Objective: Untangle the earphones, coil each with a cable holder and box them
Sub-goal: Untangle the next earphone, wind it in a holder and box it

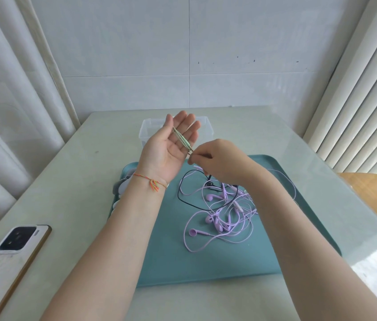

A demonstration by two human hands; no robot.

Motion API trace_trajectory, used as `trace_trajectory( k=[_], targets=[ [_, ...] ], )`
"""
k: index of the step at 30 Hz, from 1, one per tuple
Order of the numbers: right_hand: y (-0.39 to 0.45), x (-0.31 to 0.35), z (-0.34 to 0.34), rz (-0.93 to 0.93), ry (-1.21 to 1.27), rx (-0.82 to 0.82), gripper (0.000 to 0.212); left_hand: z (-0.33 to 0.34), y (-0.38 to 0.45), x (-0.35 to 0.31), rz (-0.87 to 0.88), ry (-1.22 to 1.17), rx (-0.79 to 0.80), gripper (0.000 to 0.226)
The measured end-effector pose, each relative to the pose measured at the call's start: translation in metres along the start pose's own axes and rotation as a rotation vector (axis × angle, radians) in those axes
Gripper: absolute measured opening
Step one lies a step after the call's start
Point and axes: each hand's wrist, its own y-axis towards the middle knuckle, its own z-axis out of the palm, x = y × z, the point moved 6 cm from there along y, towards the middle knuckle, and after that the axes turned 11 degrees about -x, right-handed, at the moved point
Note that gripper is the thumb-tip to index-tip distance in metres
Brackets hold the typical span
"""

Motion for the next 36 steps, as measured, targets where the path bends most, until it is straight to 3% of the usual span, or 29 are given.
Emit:
trace_trajectory(
  k=[4, 13, 18, 22, 26, 29, 36],
  targets=[
    [-0.001, 0.003, -0.007, -0.008, -0.022, -0.032, 0.017, -0.004, 0.003, 0.002, 0.069, 0.158, -0.027, 0.029],
    [0.000, -0.002, -0.030, -0.009, 0.036, -0.167, 0.021, 0.003, -0.003, 0.016, 0.141, 0.799, 0.030, 0.037],
    [0.002, -0.006, -0.039, -0.010, 0.104, -0.253, 0.017, 0.002, -0.005, 0.024, -0.002, 0.876, 0.084, 0.048],
    [0.003, -0.010, -0.045, 0.003, 0.189, -0.319, 0.012, 0.006, -0.009, 0.031, -0.184, 0.784, 0.217, 0.050],
    [0.003, -0.010, -0.046, 0.004, 0.302, -0.344, 0.004, 0.013, -0.017, 0.030, -0.263, 0.620, 0.359, 0.036],
    [0.003, -0.009, -0.043, 0.007, 0.345, -0.322, 0.009, 0.019, -0.019, 0.027, -0.308, 0.411, 0.406, 0.034],
    [0.004, -0.011, -0.019, 0.056, 0.229, -0.198, 0.022, 0.020, -0.007, 0.012, -0.215, -0.036, 0.217, 0.045]
  ],
)
